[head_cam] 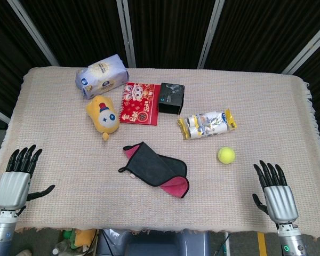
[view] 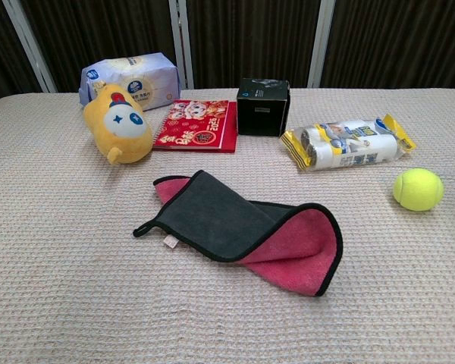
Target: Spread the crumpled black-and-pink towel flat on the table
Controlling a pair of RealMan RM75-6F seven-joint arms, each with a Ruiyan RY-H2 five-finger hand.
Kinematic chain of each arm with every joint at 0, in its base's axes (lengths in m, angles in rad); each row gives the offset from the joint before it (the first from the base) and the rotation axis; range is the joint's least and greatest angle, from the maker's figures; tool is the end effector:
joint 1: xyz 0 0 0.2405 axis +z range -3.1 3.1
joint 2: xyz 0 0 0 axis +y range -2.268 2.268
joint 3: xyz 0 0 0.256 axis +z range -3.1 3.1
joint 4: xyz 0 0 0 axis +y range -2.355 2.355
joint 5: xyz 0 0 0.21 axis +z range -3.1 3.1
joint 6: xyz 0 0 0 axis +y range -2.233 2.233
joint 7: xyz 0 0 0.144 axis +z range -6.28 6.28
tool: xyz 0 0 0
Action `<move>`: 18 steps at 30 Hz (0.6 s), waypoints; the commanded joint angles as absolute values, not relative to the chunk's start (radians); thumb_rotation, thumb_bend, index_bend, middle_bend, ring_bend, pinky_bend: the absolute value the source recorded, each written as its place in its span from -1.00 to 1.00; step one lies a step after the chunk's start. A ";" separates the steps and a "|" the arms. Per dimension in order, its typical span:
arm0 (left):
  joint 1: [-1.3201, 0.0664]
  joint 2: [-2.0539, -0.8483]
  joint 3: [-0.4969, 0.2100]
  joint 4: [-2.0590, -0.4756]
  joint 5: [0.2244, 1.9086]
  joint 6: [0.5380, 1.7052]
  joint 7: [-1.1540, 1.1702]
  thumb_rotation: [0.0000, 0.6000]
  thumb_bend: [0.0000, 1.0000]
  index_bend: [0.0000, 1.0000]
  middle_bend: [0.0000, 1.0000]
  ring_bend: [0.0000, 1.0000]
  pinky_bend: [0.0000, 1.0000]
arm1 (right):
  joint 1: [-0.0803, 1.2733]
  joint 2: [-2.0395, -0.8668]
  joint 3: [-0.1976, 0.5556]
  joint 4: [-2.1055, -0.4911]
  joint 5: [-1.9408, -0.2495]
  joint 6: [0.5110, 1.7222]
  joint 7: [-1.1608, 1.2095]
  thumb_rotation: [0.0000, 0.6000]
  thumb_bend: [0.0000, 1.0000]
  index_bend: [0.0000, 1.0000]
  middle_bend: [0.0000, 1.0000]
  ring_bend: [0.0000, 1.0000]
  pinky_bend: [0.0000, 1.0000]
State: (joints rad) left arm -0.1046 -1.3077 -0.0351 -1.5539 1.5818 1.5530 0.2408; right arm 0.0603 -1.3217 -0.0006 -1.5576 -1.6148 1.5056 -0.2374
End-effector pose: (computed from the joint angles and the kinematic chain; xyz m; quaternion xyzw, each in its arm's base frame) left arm -0.2856 0.1822 0.1074 -0.6276 -0.3150 -0.3928 0.5938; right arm -0.2897 -0.1612 0.0900 0.6460 -0.3466 0.3717 0.5696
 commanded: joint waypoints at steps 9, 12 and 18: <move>-0.105 -1.306 -0.040 -1.555 1.576 1.554 0.235 1.00 -1.00 -1.00 -1.00 -1.00 -1.00 | 0.065 -1.324 -0.005 -1.561 -1.625 1.502 -0.237 1.00 -0.30 -1.00 -1.00 -1.00 -1.00; -0.105 -1.305 -0.044 -1.556 1.573 1.556 0.235 1.00 -1.00 -1.00 -1.00 -1.00 -1.00 | 0.073 -1.325 -0.003 -1.561 -1.645 1.507 -0.218 1.00 -0.30 -1.00 -0.94 -0.91 -1.00; -0.101 -1.301 -0.051 -1.561 1.565 1.564 0.241 1.00 -1.00 -1.00 -1.00 -1.00 -1.00 | 0.093 -1.339 0.025 -1.572 -1.677 1.534 -0.229 1.00 -0.30 -1.00 -0.04 0.11 0.12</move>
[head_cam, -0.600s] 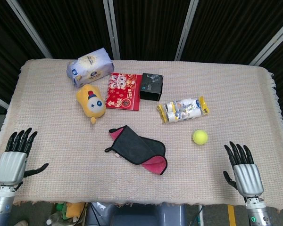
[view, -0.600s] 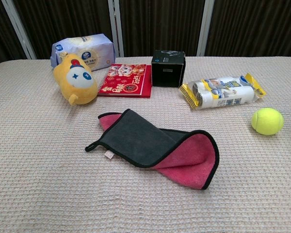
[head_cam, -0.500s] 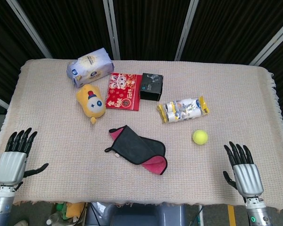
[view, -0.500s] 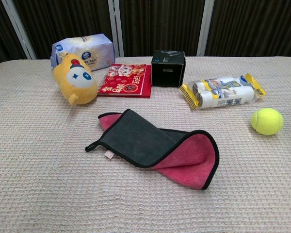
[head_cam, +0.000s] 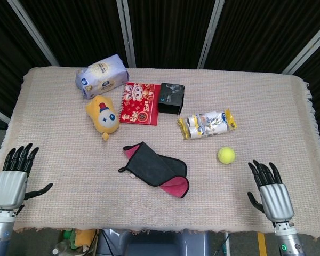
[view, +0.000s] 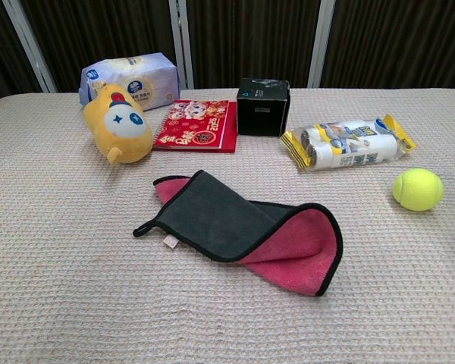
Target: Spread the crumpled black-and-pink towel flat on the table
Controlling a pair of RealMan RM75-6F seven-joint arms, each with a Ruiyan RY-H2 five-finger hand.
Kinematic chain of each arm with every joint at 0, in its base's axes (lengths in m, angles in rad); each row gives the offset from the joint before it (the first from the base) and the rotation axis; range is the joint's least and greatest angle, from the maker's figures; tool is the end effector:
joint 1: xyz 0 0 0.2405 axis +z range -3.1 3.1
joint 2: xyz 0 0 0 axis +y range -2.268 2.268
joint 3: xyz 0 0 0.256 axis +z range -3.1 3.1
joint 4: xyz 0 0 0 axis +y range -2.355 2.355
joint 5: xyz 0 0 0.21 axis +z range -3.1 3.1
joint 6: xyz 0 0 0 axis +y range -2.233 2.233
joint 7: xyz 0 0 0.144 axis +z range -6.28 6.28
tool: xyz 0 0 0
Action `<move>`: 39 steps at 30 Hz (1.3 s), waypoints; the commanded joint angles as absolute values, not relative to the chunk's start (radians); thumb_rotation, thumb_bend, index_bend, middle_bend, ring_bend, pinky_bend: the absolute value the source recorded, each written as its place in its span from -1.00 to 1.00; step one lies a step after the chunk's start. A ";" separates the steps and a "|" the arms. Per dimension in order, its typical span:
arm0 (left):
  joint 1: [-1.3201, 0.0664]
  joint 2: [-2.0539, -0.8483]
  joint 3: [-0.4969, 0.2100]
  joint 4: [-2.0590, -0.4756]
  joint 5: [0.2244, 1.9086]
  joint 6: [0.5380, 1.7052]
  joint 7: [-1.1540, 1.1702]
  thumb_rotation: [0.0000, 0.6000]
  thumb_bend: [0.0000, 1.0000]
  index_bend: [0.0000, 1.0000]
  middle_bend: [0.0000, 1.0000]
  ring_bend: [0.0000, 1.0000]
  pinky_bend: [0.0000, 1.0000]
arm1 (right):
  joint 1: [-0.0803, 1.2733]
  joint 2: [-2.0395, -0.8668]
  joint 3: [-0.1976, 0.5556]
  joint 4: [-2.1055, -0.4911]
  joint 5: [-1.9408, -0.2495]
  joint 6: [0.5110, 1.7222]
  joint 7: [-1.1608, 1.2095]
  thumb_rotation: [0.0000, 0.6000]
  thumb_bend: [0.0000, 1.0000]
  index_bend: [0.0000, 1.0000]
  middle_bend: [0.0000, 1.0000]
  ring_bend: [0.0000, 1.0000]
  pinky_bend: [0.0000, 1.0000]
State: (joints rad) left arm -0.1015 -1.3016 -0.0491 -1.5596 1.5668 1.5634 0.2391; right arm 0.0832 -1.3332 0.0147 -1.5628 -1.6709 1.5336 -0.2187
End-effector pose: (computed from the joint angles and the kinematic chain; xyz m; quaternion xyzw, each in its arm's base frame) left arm -0.2866 0.1842 0.1130 -0.6169 -0.3144 -0.3954 0.6036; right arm -0.2736 -0.1697 0.0904 0.6462 -0.3247 0.4126 0.5538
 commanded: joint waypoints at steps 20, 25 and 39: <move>-0.123 -1.350 -0.056 -1.527 1.556 1.536 0.317 1.00 -1.00 -1.00 -1.00 -1.00 -1.00 | 0.332 -1.435 0.131 -1.743 -1.515 1.181 -0.392 1.00 -0.30 -0.42 1.00 1.00 0.88; -0.130 -1.361 -0.054 -1.528 1.563 1.531 0.336 1.00 -1.00 -1.00 -1.00 -1.00 -1.00 | 0.368 -1.496 0.140 -1.760 -1.443 1.138 -0.485 1.00 -0.30 -0.38 1.00 1.00 0.88; -0.134 -1.364 -0.053 -1.516 1.557 1.524 0.326 1.00 -1.00 -1.00 -1.00 -1.00 -1.00 | 0.417 -1.608 0.141 -1.785 -1.358 1.147 -0.633 1.00 -0.30 -0.38 1.00 1.00 0.88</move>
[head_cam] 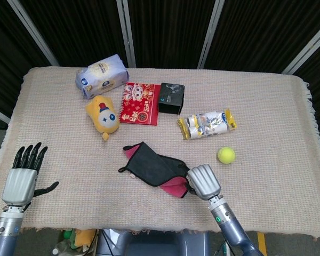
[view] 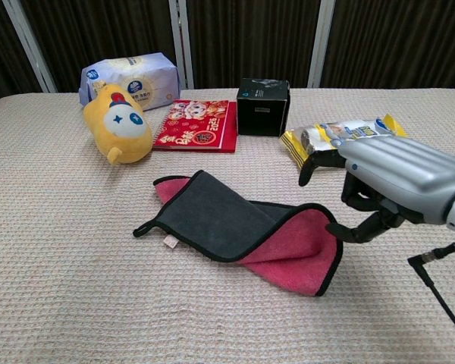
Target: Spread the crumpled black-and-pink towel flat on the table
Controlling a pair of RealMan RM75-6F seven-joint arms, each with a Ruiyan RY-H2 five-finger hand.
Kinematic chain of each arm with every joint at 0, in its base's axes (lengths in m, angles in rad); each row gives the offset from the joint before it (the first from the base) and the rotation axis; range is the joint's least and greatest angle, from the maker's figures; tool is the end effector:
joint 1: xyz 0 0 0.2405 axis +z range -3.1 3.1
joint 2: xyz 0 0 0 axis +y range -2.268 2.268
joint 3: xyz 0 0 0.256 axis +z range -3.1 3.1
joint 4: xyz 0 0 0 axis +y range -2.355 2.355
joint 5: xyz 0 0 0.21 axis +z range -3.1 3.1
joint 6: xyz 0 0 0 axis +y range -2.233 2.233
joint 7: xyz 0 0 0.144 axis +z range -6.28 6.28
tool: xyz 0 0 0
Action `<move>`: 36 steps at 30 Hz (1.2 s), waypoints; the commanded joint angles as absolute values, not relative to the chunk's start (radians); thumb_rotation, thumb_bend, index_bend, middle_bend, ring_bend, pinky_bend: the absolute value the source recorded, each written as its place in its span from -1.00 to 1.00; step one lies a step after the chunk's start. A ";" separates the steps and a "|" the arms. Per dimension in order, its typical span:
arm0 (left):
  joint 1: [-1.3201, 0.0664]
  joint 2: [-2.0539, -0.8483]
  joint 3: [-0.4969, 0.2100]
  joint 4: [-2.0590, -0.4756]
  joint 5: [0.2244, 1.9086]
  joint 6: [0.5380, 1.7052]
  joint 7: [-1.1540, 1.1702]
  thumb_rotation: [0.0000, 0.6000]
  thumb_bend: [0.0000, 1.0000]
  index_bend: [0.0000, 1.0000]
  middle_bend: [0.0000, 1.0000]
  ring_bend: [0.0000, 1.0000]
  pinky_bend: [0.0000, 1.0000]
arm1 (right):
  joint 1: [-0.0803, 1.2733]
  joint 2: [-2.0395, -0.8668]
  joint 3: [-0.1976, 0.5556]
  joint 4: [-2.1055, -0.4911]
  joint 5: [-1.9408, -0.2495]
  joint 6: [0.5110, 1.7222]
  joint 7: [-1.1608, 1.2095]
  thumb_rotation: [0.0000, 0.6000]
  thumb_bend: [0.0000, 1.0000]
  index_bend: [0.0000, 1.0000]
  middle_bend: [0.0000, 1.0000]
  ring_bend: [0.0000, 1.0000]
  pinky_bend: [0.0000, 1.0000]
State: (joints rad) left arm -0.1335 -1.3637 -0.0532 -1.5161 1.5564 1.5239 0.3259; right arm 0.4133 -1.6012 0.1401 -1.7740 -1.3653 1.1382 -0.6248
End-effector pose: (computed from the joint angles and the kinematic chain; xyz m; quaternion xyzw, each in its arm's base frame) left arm -0.2836 0.1946 0.0921 -0.6385 -0.2950 -0.3722 0.6055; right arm -0.1353 -0.2389 -0.0160 0.7329 -0.3520 0.4048 0.4183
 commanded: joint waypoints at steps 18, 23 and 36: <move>-0.133 -1.361 -0.041 -1.523 1.573 1.529 0.325 1.00 -1.00 -1.00 -1.00 -1.00 -1.00 | 0.430 -1.646 0.144 -1.817 -1.232 1.190 -0.703 1.00 -0.30 -0.34 1.00 1.00 0.88; -0.134 -1.362 -0.042 -1.523 1.570 1.527 0.324 1.00 -1.00 -1.00 -1.00 -1.00 -1.00 | 0.437 -1.664 0.141 -1.790 -1.217 1.191 -0.687 1.00 -0.30 -0.25 1.00 1.00 0.88; -0.139 -1.369 -0.037 -1.513 1.571 1.516 0.326 1.00 -1.00 -1.00 -1.00 -1.00 -1.00 | 0.455 -1.704 0.128 -1.730 -1.228 1.209 -0.665 1.00 -0.18 0.04 1.00 1.00 0.88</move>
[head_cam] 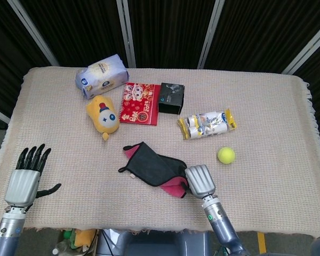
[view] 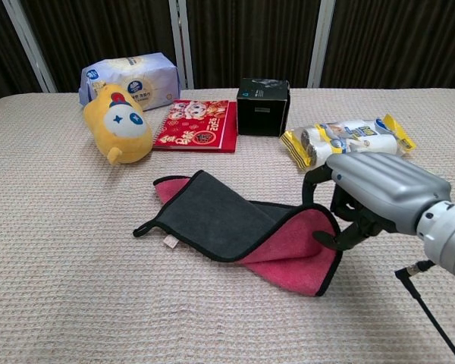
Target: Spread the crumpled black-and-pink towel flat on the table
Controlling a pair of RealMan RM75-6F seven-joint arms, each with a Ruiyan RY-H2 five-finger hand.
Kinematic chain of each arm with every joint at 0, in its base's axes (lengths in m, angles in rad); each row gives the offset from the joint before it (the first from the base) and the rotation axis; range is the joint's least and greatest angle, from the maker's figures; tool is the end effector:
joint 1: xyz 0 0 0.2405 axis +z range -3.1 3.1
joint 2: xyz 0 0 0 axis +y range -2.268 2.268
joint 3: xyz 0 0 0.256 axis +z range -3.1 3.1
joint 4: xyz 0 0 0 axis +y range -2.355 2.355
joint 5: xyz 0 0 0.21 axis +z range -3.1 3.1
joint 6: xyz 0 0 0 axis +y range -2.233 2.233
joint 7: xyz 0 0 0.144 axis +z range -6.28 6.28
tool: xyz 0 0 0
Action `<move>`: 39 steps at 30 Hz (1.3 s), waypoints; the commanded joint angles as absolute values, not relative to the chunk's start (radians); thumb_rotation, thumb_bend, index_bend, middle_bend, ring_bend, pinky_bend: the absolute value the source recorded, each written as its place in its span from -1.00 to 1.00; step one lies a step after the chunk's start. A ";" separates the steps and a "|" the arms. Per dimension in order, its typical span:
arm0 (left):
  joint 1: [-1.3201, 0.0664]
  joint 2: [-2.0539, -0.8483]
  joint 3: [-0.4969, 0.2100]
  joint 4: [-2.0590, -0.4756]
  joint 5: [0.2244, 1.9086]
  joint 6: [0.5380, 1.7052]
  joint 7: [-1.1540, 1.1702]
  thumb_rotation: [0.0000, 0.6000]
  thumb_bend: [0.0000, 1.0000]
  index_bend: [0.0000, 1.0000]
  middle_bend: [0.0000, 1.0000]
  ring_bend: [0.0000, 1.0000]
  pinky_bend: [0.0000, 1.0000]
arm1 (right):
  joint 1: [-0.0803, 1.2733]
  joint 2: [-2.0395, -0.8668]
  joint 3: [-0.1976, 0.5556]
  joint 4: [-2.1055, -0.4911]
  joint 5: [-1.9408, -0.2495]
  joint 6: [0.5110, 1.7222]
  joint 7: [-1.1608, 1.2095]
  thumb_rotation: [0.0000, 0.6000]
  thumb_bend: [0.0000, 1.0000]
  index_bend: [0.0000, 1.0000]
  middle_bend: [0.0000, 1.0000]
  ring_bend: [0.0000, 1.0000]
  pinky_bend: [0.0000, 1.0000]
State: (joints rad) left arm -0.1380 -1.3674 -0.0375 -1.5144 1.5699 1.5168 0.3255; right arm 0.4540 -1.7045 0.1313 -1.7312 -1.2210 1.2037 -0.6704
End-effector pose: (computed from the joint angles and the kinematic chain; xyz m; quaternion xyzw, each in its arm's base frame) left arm -0.2819 0.1924 0.0872 -0.6484 -0.2953 -0.3717 0.5952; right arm -0.1316 -0.2422 -0.0388 0.7092 -0.3956 0.3895 0.4345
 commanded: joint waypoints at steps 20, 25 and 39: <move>-0.141 -1.374 -0.029 -1.513 1.576 1.510 0.331 1.00 -1.00 -1.00 -1.00 -1.00 -1.00 | 0.454 -1.663 0.098 -1.785 -1.268 1.240 -0.669 1.00 0.22 0.31 1.00 1.00 0.88; -0.148 -1.380 -0.030 -1.515 1.570 1.495 0.324 1.00 -1.00 -1.00 -1.00 -1.00 -1.00 | 0.467 -1.645 0.123 -1.823 -1.268 1.241 -0.671 1.00 0.22 0.30 1.00 1.00 0.88; -0.287 -1.436 -0.135 -1.549 1.479 1.334 0.347 1.00 -0.93 -0.79 -1.00 -1.00 -1.00 | 0.574 -1.631 0.270 -1.940 -1.141 1.229 -0.813 1.00 0.22 0.31 1.00 1.00 0.88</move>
State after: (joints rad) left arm -0.2609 -1.4174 -0.1138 -1.5497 1.4914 1.3565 0.3273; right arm 0.5595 -1.6267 0.2581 -1.9364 -1.1598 1.2321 -0.7991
